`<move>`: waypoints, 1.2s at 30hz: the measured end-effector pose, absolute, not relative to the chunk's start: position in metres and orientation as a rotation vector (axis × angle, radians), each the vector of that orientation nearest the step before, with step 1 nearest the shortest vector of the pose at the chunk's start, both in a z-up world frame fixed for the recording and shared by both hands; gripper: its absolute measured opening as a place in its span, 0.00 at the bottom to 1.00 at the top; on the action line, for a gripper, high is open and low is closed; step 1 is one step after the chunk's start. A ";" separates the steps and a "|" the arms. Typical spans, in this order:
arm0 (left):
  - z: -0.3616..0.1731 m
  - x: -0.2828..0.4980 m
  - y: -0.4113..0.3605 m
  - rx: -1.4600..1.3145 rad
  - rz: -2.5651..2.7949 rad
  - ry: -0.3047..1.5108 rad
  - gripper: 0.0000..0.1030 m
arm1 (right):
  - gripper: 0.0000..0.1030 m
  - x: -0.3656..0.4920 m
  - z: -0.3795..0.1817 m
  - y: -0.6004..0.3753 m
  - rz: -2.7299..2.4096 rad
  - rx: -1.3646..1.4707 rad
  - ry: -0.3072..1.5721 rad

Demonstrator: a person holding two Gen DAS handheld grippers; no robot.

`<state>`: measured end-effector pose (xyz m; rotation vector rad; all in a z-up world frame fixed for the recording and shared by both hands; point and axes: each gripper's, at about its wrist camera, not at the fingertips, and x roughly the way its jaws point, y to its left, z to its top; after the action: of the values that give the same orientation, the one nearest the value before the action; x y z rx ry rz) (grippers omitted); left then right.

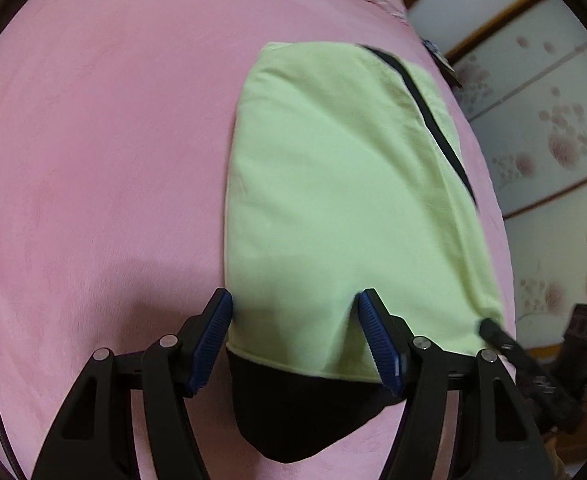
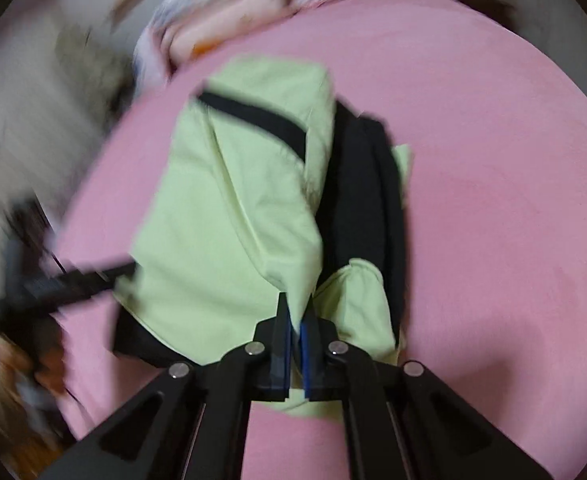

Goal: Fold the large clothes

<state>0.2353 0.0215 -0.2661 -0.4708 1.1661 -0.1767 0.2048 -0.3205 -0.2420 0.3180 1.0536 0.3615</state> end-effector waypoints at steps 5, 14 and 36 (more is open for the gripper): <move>-0.265 0.234 0.014 -0.398 -0.205 1.188 0.68 | 0.03 0.169 -0.266 -0.319 0.243 0.384 1.118; -0.257 0.244 0.010 -0.332 -0.203 1.215 0.71 | 0.07 0.164 -0.283 -0.308 0.120 0.375 1.194; -0.241 0.355 -0.014 -0.324 -0.203 1.009 0.61 | 0.00 0.360 -0.279 -0.252 0.127 0.148 1.064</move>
<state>0.3550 -0.0144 -0.2411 -0.3243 1.0086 -0.2032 0.3595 -0.2520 -0.2790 0.1482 1.0639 0.1272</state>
